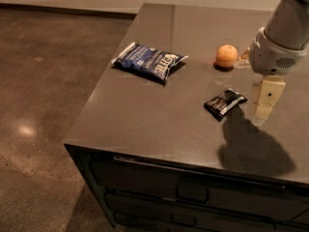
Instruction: Pick rxbar chocolate
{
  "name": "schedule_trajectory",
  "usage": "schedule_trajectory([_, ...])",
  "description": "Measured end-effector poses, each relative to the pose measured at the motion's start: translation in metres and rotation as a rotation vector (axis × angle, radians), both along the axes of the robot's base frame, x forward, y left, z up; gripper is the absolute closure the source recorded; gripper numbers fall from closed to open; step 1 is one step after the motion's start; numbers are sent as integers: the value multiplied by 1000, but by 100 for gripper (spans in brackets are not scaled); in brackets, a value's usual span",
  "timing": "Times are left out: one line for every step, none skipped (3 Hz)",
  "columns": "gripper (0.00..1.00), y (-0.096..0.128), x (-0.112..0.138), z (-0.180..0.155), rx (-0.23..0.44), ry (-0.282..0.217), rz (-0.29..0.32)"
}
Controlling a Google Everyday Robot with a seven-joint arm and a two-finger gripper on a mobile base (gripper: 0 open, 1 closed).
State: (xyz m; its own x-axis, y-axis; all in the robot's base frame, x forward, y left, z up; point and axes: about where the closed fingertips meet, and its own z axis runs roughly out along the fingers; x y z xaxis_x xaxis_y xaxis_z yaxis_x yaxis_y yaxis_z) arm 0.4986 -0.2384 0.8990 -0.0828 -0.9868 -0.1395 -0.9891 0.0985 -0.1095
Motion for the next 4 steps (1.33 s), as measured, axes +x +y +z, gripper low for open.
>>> schedule_trajectory([0,-4,11,-19,10,51,60])
schedule_trajectory([0,-3,19,-38,27,65,115])
schedule_trajectory([0,3,23,-52,42,57,165])
schedule_trajectory([18,9,23,-62,36,64,209])
